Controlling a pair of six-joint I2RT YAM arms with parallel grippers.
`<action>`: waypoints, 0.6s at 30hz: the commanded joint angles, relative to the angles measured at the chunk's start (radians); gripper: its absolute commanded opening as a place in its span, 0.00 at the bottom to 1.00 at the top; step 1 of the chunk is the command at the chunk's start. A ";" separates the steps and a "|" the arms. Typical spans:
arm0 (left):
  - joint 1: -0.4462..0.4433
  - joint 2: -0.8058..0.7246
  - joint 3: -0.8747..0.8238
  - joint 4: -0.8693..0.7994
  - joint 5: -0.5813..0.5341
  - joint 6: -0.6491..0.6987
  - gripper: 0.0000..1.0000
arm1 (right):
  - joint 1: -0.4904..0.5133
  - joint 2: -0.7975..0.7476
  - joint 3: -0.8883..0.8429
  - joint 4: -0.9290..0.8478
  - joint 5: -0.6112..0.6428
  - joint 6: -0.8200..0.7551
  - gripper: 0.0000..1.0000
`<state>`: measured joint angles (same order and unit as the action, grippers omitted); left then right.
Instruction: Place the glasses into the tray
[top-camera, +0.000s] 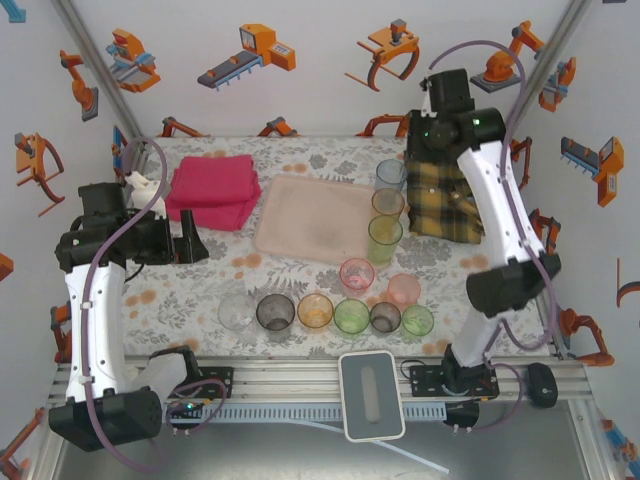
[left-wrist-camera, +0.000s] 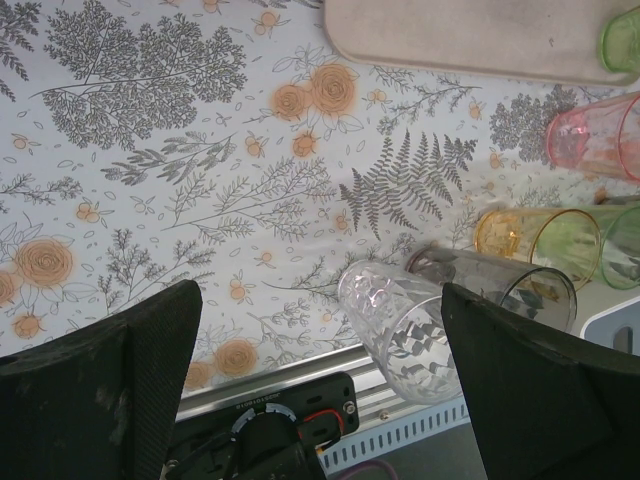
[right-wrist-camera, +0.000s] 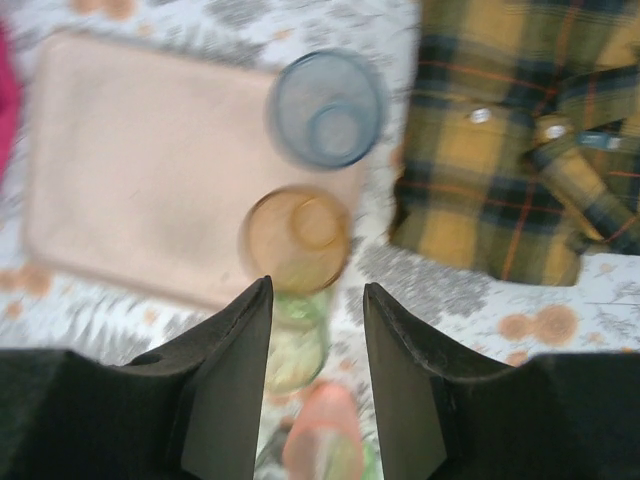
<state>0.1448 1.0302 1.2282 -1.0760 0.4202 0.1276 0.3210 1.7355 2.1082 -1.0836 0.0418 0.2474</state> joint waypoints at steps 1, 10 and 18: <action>-0.001 -0.024 0.009 0.003 0.012 0.004 0.97 | 0.178 -0.099 -0.102 0.006 -0.036 0.036 0.41; 0.000 -0.064 -0.011 -0.002 0.011 0.008 0.97 | 0.591 -0.149 -0.312 0.084 -0.075 0.122 0.41; 0.003 -0.054 0.001 -0.009 0.012 -0.005 0.97 | 0.714 -0.076 -0.401 0.191 -0.073 0.139 0.42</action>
<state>0.1448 0.9756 1.2282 -1.0740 0.4171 0.1276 1.0355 1.6669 1.7229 -0.9619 -0.0315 0.3527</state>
